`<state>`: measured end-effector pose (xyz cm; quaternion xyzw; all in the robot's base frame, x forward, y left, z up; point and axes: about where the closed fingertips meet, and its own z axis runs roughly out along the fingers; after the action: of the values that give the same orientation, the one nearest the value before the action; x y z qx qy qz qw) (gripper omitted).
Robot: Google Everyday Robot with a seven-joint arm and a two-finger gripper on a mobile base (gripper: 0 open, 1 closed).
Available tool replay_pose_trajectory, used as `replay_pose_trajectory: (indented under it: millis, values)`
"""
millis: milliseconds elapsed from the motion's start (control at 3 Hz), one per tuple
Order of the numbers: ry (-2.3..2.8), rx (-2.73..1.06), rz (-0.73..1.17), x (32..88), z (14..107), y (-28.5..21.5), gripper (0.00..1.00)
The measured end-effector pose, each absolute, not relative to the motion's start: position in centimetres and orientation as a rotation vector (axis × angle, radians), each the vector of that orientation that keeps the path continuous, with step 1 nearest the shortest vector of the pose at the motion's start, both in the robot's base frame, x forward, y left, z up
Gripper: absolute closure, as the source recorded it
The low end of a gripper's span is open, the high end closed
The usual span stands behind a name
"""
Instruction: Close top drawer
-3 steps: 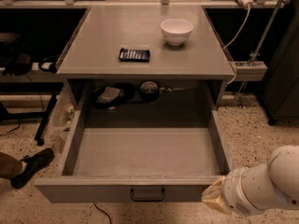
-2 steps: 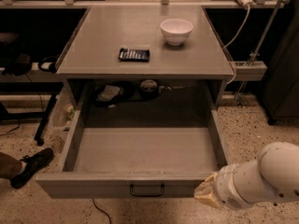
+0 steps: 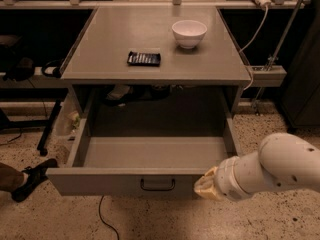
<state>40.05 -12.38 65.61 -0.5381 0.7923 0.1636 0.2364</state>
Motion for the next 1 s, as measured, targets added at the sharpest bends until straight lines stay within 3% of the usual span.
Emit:
replay_pose_trajectory:
  millis: [333, 667, 1000]
  values:
    - [2.111, -1.51, 0.469, 43.0, 65.5, -10.8, 0.15]
    - [2.068, -1.541, 0.487, 45.5, 65.1, -9.2, 0.0]
    - [2.027, -1.568, 0.509, 47.8, 64.8, -7.3, 0.0]
